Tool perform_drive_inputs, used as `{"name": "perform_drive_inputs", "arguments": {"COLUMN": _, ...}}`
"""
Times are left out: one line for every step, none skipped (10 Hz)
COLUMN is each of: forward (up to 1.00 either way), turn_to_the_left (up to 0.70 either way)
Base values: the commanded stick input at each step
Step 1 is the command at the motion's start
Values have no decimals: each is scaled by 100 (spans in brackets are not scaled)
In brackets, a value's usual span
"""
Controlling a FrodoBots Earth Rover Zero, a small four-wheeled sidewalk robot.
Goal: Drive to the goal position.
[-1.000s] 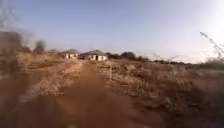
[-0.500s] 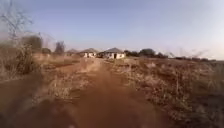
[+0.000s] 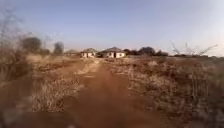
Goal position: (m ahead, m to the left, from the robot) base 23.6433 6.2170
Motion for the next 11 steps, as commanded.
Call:
{"name": "perform_drive_inputs", "arguments": {"forward": 70, "turn_to_the_left": 0}}
{"name": "perform_drive_inputs", "arguments": {"forward": 70, "turn_to_the_left": 0}}
{"name": "perform_drive_inputs", "arguments": {"forward": 70, "turn_to_the_left": 0}}
{"name": "perform_drive_inputs", "arguments": {"forward": 70, "turn_to_the_left": 0}}
{"name": "perform_drive_inputs", "arguments": {"forward": 70, "turn_to_the_left": 0}}
{"name": "perform_drive_inputs", "arguments": {"forward": 70, "turn_to_the_left": 0}}
{"name": "perform_drive_inputs", "arguments": {"forward": 70, "turn_to_the_left": 0}}
{"name": "perform_drive_inputs", "arguments": {"forward": 70, "turn_to_the_left": 2}}
{"name": "perform_drive_inputs", "arguments": {"forward": 70, "turn_to_the_left": 32}}
{"name": "perform_drive_inputs", "arguments": {"forward": 70, "turn_to_the_left": 35}}
{"name": "perform_drive_inputs", "arguments": {"forward": 70, "turn_to_the_left": 24}}
